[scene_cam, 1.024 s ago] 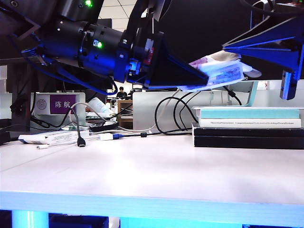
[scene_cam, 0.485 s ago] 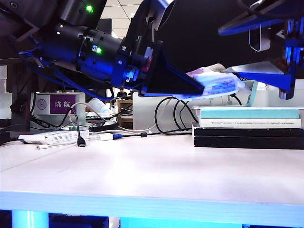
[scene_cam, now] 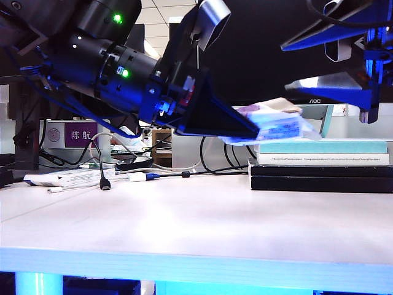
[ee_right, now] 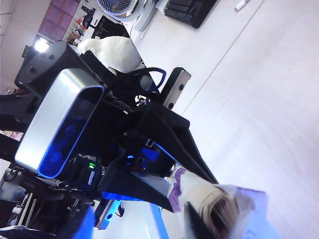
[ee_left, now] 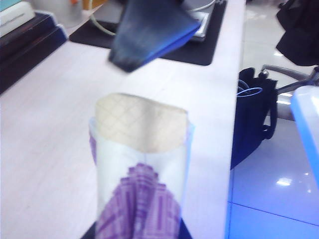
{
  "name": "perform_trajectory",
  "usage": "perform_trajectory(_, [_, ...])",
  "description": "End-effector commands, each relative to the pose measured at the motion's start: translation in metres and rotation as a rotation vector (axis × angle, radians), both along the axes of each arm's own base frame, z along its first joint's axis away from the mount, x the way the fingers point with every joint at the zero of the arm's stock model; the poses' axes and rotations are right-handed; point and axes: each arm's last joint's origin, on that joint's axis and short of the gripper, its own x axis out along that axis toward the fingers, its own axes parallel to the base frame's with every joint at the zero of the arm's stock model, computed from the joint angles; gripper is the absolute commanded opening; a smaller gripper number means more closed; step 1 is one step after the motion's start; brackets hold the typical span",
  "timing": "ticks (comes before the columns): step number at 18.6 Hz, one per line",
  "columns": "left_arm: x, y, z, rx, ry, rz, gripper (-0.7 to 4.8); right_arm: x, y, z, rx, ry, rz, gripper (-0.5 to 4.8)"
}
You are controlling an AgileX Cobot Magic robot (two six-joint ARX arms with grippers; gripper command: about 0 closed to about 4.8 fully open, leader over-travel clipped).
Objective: Pick up a packet of tissues from the table with the left hand, then take a tissue from it with the right hand.
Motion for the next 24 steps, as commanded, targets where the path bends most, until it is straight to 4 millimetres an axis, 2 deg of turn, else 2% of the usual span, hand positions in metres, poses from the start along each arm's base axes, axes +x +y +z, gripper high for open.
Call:
perform_trajectory(1, [0.0, -0.001, 0.004, -0.02, -0.022, -0.018, 0.89, 0.001, 0.0, 0.002, 0.003, -0.015, 0.002, 2.51])
perform_trajectory(12, [0.001, -0.003, 0.01, -0.077, -0.066, -0.042, 0.89, -0.002, 0.0, -0.003, -0.013, 0.021, 0.005, 2.47])
perform_trajectory(14, [0.001, -0.003, 0.011, -0.084, -0.071, -0.046, 0.89, -0.002, 0.0, -0.003, -0.013, 0.021, 0.005, 1.7])
perform_trajectory(17, [0.001, -0.004, 0.015, -0.119, -0.074, -0.064, 0.89, -0.001, 0.0, -0.004, -0.013, 0.025, 0.006, 1.4])
perform_trajectory(19, [0.001, -0.004, 0.015, -0.121, -0.068, -0.061, 0.89, 0.002, 0.0, -0.009, -0.021, 0.026, 0.01, -0.05])
perform_trajectory(22, [0.001, -0.004, 0.014, -0.117, -0.062, -0.059, 0.89, 0.005, 0.0, -0.016, -0.045, 0.03, -0.011, -0.06])
perform_trajectory(24, [0.006, 0.002, 0.01, -0.072, -0.044, -0.007, 0.89, 0.01, -0.006, -0.018, -0.109, 0.02, -0.133, -0.06])
